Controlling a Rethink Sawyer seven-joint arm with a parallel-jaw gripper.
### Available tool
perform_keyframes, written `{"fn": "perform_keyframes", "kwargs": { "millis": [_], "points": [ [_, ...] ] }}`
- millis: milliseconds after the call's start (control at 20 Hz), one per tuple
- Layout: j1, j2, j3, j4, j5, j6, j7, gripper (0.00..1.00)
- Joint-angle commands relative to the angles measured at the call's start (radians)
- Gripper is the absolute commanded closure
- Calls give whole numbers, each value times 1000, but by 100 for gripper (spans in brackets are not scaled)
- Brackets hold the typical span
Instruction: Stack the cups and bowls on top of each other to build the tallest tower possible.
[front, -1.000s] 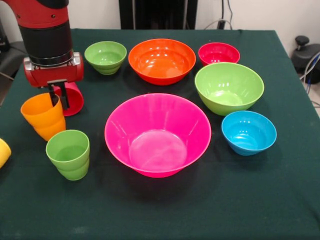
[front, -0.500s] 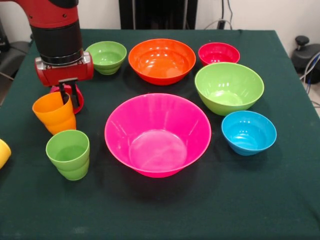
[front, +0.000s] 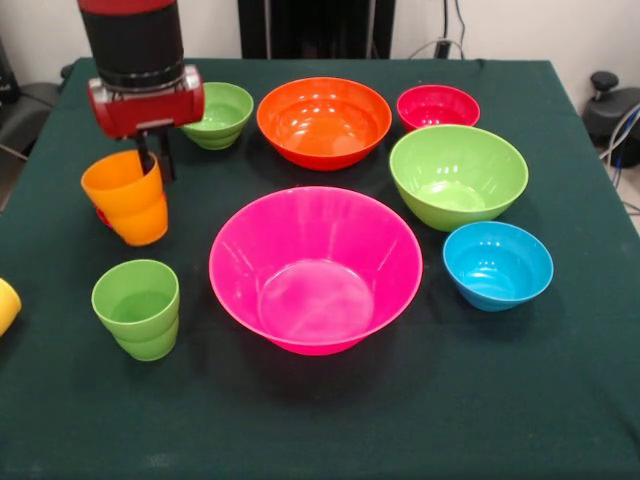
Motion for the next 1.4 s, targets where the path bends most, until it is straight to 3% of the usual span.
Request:
{"fn": "perform_keyframes", "kwargs": {
  "millis": [50,600,700,800,1000,1200,1400],
  "points": [
    [27,-164,-32,189,53,-48,83,100],
    [75,-270,-41,293,137,-66,134,100],
    [94,-321,-56,330,145,-77,162,100],
    [138,-369,-114,361,153,-85,258,100],
    [176,-376,-134,390,173,-109,276,100],
    [218,-398,-178,432,210,-212,376,100],
    [277,-383,-225,418,218,-169,403,100]
  ]
}}
